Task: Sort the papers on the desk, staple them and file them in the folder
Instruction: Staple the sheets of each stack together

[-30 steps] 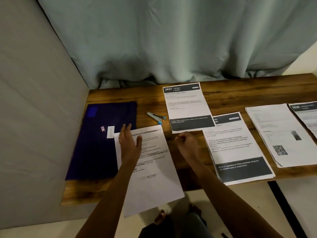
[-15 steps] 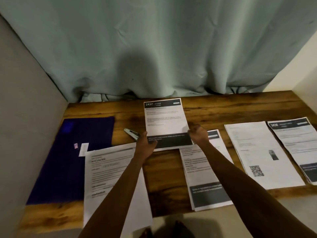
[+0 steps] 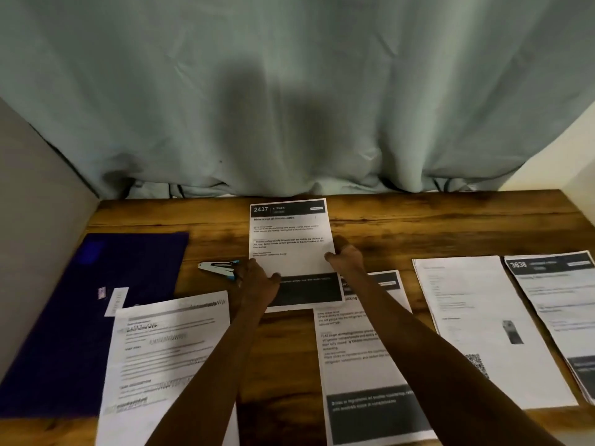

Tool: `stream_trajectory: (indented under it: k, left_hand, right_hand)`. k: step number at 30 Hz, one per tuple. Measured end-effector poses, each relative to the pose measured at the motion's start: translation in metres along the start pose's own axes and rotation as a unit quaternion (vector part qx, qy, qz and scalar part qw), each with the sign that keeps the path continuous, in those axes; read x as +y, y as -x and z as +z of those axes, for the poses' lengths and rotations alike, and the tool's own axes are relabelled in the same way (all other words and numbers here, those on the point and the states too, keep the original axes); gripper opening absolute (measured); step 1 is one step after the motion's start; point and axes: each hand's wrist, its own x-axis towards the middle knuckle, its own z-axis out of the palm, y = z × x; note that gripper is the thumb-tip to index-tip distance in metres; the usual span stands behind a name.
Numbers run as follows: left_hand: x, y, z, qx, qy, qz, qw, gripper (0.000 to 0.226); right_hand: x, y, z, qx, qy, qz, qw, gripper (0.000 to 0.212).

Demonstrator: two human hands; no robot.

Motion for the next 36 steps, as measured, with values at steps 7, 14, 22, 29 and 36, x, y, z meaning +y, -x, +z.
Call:
stream_trajectory:
  k: [7, 14, 22, 29, 36]
  left_hand:
    - [0.003, -0.015, 0.001, 0.016, 0.086, -0.046, 0.995, 0.064]
    - [0.001, -0.016, -0.008, -0.024, 0.208, -0.069, 0.975, 0.037]
    - [-0.008, 0.011, -0.047, -0.093, 0.374, -0.02, 0.923, 0.023]
    - [-0.006, 0.035, -0.097, -0.094, 0.43, 0.094, 0.893, 0.025]
    - [-0.009, 0.067, -0.12, -0.033, 0.431, 0.193, 0.881, 0.012]
  right_hand:
    - [-0.011, -0.005, 0.005, -0.023, -0.048, -0.013, 0.998, 0.025]
    - [0.0, 0.003, -0.001, -0.019, -0.126, -0.009, 0.992, 0.024]
    - [0.023, 0.048, -0.01, -0.012, -0.299, -0.054, 0.953, 0.031]
    - [0.021, 0.098, -0.008, -0.048, -0.361, -0.124, 0.923, 0.03]
    - [0.004, 0.128, -0.011, -0.051, -0.363, -0.14, 0.92, 0.03]
